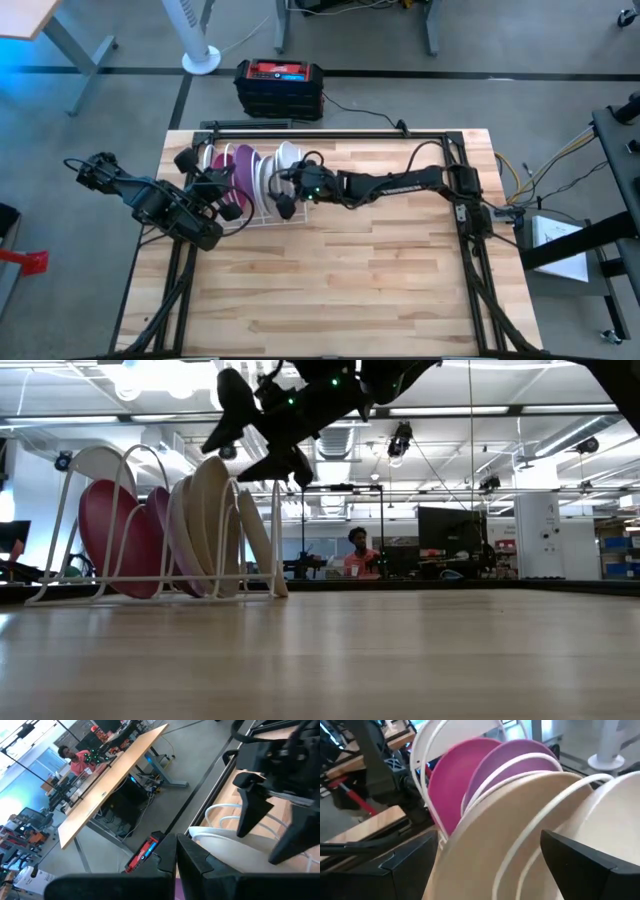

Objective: Sort dishes
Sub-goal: Put the brown plate into the white dish rack

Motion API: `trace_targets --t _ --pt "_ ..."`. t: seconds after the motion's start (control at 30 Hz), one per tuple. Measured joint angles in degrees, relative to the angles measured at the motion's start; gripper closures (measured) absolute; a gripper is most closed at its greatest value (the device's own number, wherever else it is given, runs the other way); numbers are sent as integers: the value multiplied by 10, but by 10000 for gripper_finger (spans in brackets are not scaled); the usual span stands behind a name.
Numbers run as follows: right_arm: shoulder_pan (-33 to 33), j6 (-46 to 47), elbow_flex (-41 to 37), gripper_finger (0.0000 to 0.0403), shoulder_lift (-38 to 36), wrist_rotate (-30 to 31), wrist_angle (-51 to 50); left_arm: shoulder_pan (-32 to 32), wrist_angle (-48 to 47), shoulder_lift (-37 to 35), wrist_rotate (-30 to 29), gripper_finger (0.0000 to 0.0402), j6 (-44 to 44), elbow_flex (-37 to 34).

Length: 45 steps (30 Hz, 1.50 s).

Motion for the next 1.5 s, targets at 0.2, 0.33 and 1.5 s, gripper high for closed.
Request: trace_targets --t 0.2,0.33,1.5 --pt "-7 17 0 59 -2 -27 -15 0 0 0 0 401 0 0" --pt "-6 17 0 59 -20 -35 -23 0 0 0 0 401 0 0" --pt "82 -136 -41 59 94 36 34 0 8 0 75 401 -43 -73"
